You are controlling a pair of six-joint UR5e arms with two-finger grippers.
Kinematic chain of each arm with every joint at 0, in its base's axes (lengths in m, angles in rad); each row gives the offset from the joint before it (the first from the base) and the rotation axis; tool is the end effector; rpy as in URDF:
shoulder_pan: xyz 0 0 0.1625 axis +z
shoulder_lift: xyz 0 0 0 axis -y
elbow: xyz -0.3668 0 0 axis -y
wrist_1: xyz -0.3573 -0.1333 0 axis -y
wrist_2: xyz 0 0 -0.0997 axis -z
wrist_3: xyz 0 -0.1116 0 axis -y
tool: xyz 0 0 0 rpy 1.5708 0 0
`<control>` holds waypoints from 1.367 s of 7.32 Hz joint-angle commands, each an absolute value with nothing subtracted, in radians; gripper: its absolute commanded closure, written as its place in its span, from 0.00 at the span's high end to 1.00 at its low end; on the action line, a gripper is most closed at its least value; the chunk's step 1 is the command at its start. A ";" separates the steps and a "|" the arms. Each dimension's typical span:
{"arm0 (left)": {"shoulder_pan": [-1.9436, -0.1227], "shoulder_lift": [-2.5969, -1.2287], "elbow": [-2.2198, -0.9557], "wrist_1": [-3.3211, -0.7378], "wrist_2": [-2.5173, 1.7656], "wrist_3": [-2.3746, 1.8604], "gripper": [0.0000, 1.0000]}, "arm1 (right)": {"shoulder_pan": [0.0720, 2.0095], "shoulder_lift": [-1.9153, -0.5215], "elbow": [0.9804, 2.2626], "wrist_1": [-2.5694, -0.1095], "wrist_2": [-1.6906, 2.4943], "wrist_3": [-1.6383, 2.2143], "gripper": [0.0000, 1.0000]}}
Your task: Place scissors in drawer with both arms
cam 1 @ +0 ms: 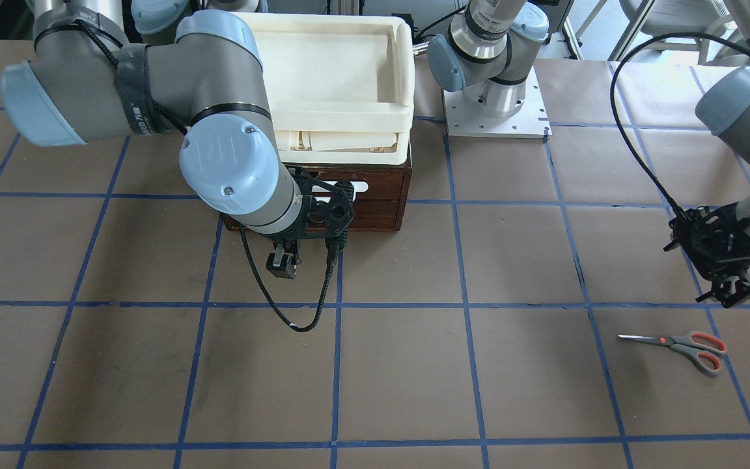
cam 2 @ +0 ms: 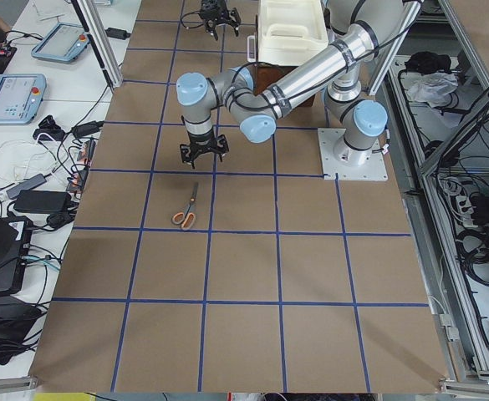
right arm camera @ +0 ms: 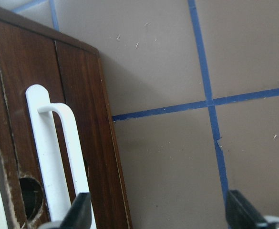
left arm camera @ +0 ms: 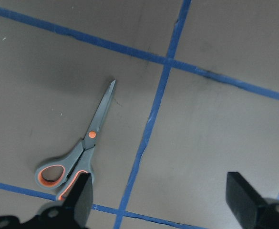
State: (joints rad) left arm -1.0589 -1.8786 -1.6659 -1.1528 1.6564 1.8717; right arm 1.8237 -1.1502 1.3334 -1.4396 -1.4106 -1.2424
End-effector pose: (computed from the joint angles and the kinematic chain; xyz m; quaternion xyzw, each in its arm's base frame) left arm 0.1572 -0.5324 0.2623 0.6279 0.7771 0.0370 0.0228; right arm 0.2869 -0.5062 0.2966 -0.6602 0.7304 0.0998 0.1436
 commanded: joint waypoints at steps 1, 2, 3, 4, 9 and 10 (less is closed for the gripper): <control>-1.022 -1.985 -1.663 -1.020 1.666 2.136 1.00 | 1.839 -1.134 1.310 -1.384 -1.439 -1.421 0.99; -0.982 -2.023 -1.652 -0.973 1.655 2.196 1.00 | 1.838 -1.135 1.313 -1.353 -1.436 -1.434 0.99; -0.973 -2.060 -1.652 -0.892 1.608 2.262 1.00 | 1.838 -1.135 1.319 -1.345 -1.428 -1.433 0.99; -0.966 -2.089 -1.652 -0.888 1.592 2.328 1.00 | 1.835 -1.137 1.322 -1.315 -1.421 -1.430 0.99; -0.963 -2.137 -1.646 -0.873 1.539 2.425 0.86 | 1.833 -1.109 1.348 -1.296 -1.385 -1.416 0.98; -0.965 -2.151 -1.643 -0.873 1.531 2.421 0.86 | 1.836 -1.109 1.354 -1.305 -1.394 -1.416 0.96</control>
